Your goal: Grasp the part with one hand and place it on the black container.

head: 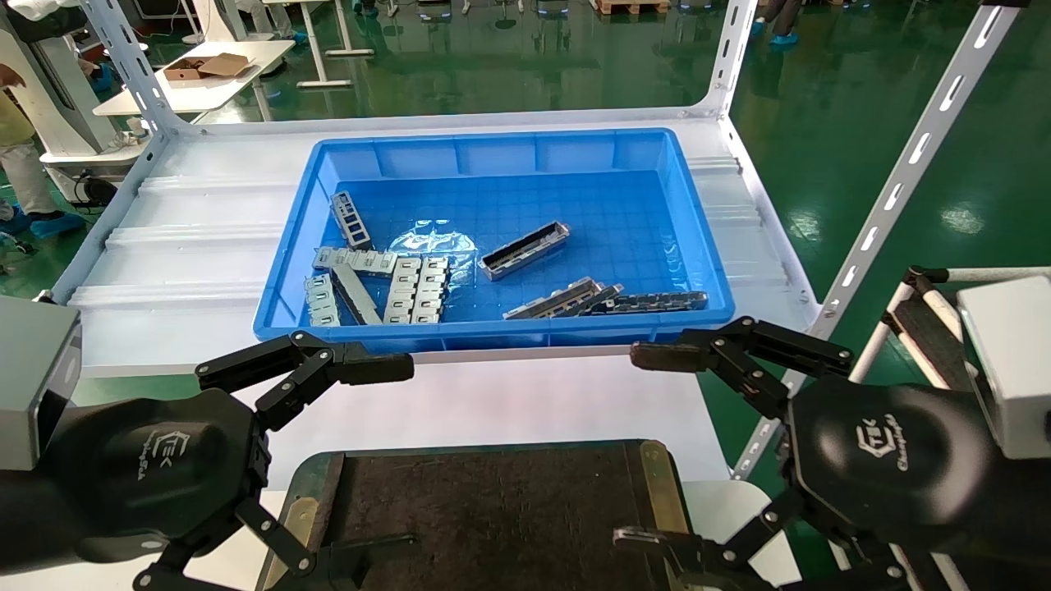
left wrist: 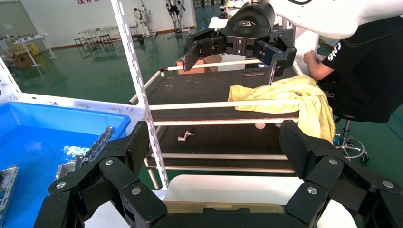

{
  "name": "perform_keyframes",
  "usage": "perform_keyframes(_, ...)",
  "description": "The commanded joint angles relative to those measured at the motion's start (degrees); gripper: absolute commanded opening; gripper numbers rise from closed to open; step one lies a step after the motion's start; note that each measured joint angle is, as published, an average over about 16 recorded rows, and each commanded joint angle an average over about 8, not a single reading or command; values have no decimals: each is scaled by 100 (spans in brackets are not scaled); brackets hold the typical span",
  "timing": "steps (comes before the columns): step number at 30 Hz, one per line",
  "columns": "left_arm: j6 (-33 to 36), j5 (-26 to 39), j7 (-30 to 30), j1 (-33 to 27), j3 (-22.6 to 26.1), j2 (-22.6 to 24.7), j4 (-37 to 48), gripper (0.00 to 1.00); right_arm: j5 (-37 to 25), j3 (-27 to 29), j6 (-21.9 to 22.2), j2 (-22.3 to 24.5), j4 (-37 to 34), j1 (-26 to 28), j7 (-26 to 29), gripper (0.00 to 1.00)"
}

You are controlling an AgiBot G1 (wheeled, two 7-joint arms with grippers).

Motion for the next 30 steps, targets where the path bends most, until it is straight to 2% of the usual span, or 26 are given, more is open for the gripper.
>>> perform_keyframes(1,0,0,0,0,0,0,0,100,0,0,0,0,0,0,0,100)
perform_keyframes(30,0,0,0,0,0,0,0,100,0,0,0,0,0,0,0,100)
